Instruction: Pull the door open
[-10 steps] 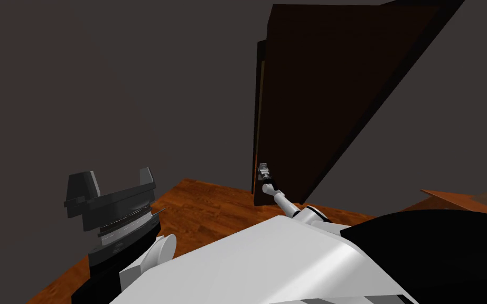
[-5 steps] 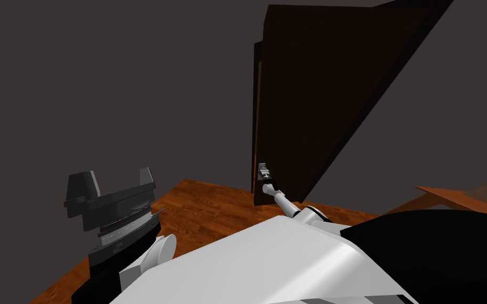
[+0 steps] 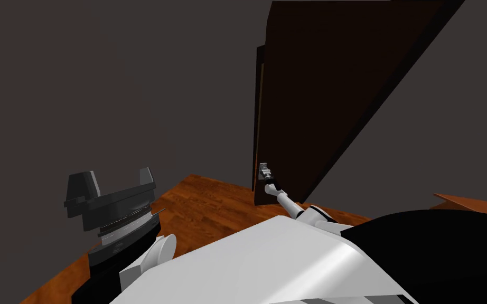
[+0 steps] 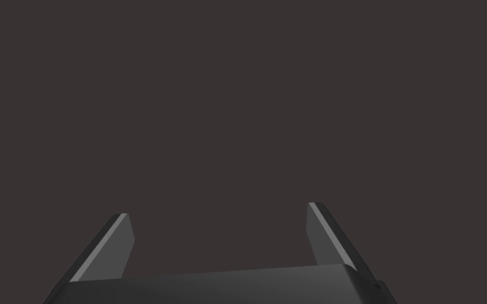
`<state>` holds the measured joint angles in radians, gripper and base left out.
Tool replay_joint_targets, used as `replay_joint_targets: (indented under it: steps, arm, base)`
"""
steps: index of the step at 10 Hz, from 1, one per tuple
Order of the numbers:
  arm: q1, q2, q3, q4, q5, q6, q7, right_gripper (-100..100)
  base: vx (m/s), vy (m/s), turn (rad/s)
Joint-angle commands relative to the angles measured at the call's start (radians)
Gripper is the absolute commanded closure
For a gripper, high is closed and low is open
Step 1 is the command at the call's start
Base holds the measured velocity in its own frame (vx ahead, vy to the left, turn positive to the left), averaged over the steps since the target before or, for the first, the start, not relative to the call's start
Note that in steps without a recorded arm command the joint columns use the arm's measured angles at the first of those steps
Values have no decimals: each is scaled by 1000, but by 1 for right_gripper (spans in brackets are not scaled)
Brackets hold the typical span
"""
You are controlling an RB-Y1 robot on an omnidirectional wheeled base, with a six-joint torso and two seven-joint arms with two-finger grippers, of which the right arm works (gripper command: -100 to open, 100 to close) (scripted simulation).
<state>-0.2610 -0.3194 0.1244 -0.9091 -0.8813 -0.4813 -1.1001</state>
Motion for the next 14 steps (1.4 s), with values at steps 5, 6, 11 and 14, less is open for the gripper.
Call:
replay_joint_targets:
  steps: [5,6,11,14]
  arm:
    - [34,-75,70,-33,-4,7,-98,100]
    - [39,-88,80,-38,-4,7,-113,100]
    - [58,-124,125,-60,-3,8,-157,100]
    - [68,-148,162,-82,0,4,-186,100]
  base:
    - [-210,-69,193]
    - [-245,-112,182]
    - [-179,-55,106]
    - [-201,-77,101]
